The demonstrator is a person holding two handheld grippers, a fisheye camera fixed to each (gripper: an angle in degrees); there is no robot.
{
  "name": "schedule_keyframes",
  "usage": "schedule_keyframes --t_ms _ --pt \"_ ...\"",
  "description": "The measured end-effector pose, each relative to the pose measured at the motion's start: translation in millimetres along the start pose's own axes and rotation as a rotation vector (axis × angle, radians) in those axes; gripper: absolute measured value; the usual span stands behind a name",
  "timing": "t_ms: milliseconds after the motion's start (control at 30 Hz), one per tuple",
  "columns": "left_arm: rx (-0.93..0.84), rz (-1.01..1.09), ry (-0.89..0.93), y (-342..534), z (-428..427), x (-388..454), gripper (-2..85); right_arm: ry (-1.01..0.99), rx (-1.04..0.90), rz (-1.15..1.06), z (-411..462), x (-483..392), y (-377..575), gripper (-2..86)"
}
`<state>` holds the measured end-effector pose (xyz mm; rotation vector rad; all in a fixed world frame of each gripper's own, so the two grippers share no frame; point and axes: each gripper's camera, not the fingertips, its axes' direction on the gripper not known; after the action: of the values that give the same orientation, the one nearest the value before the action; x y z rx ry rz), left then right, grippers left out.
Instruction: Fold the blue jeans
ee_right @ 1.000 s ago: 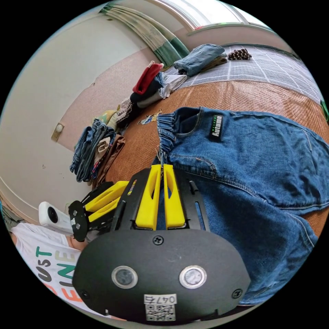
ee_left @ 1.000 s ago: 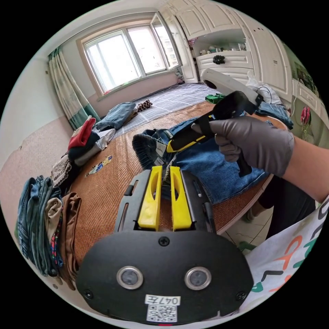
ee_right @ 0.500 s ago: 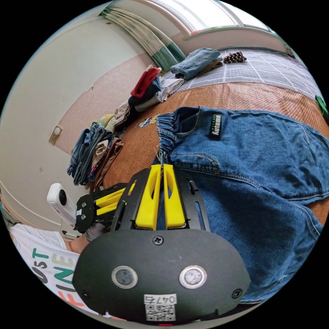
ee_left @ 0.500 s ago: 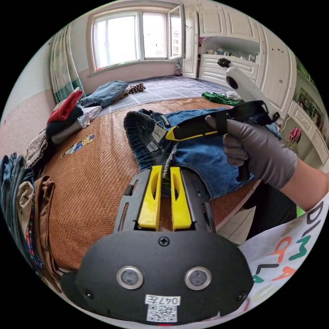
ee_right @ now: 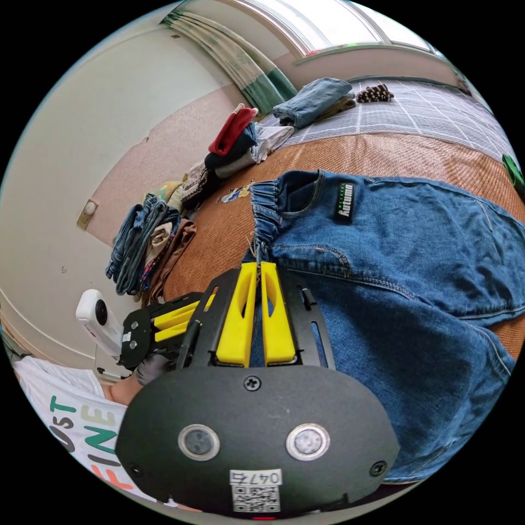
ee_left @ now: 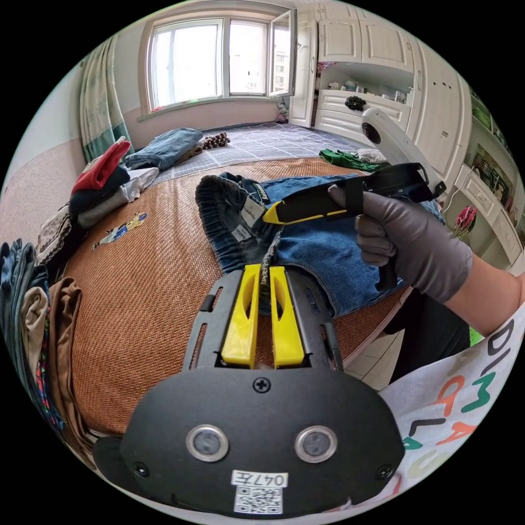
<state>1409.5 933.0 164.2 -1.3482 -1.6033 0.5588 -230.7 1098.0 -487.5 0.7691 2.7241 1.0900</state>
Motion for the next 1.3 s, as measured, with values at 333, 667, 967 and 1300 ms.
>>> schedule_keyframes --t_ms 333,667,967,1300 --pt "-0.022 -0.018 0.023 42.3 63.2 8.2 0.7 -0.032 -0.009 -0.029 2.5 -12.4 -15.0 -0.5" --pt "-0.026 -0.134 0.132 84.6 107.2 -49.0 0.0 0.323 -0.004 -0.093 -52.3 -7.4 -40.0 -1.0" --pt "-0.045 -0.466 0.348 145.6 158.8 -201.0 0.5 0.241 -0.21 -0.157 2.3 3.3 -71.1 -1.1" --pt "0.016 -0.389 0.099 158.7 120.7 -146.2 -0.1 0.262 -0.094 -0.345 -12.7 -56.8 -123.2 -1.2"
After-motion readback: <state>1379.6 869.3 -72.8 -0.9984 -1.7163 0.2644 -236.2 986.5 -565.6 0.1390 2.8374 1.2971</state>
